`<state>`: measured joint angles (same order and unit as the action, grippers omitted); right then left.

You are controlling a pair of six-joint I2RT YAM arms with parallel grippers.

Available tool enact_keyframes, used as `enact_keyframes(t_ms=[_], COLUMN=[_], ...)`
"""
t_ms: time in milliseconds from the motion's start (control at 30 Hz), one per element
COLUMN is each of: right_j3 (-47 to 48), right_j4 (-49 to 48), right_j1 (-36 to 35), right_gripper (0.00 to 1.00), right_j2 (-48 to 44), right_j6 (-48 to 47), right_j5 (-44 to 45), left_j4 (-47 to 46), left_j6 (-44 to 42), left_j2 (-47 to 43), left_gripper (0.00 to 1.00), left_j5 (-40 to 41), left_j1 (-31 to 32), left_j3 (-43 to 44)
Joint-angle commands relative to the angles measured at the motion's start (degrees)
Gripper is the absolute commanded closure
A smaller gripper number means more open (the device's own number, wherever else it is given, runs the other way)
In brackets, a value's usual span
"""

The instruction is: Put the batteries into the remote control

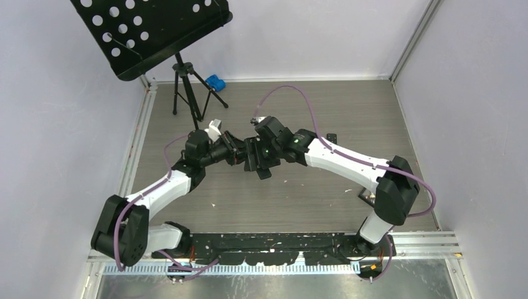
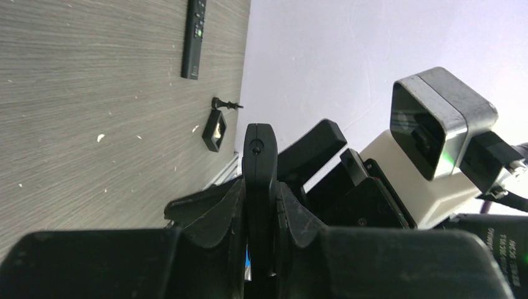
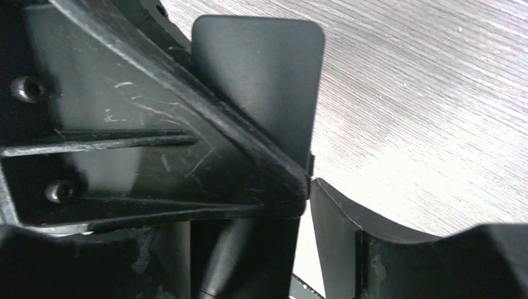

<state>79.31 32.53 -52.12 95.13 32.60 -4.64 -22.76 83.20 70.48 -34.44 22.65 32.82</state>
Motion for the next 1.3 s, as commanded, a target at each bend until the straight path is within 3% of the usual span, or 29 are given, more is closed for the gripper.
enact_keyframes(t_ms=[0,100,333,533,633,1033,1133,1267], right_j3=[-2.6,-6.0,-17.7,-38.5,-43.7,-49.2,-49.6,-49.5], right_j4=[-6.8,-9.9,-19.5,-44.9,-54.1,-76.7,-78.7,-77.4], right_j1=[0.9,1.3,3.4,4.9,4.9,4.7,4.6,4.6], right_gripper=[0.29,0.19,0.12,0.1,0.1,0.33,0.38,0.51], right_j2=[-5.2,-9.2,-21.0,-33.0,-34.8,-27.8,-27.1,-27.3], right_j6=[1.8,3.7,13.9,34.1,39.3,49.4,49.8,49.7], right_j5=[0.1,-2.6,-3.4,2.5,3.3,-1.1,-1.3,-0.7], left_j4=[-6.4,-6.2,-5.9,-9.8,-12.0,-24.6,-26.5,-26.6], left_j6=[-0.2,-1.2,-1.7,1.6,3.0,9.4,10.4,10.7], left_j2=[0.7,1.0,0.5,-1.5,-3.0,-3.0,-2.8,-2.9], left_gripper=[1.0,1.0,1.0,1.0,1.0,1.0,1.0,1.0], left_j5=[-6.6,-6.1,-5.0,-2.4,0.7,8.1,9.0,8.9], left_j1=[1.6,1.6,1.6,1.6,1.6,1.6,1.6,1.6], left_j3=[1.9,1.9,2.6,2.3,1.4,-2.1,-2.7,-2.4])
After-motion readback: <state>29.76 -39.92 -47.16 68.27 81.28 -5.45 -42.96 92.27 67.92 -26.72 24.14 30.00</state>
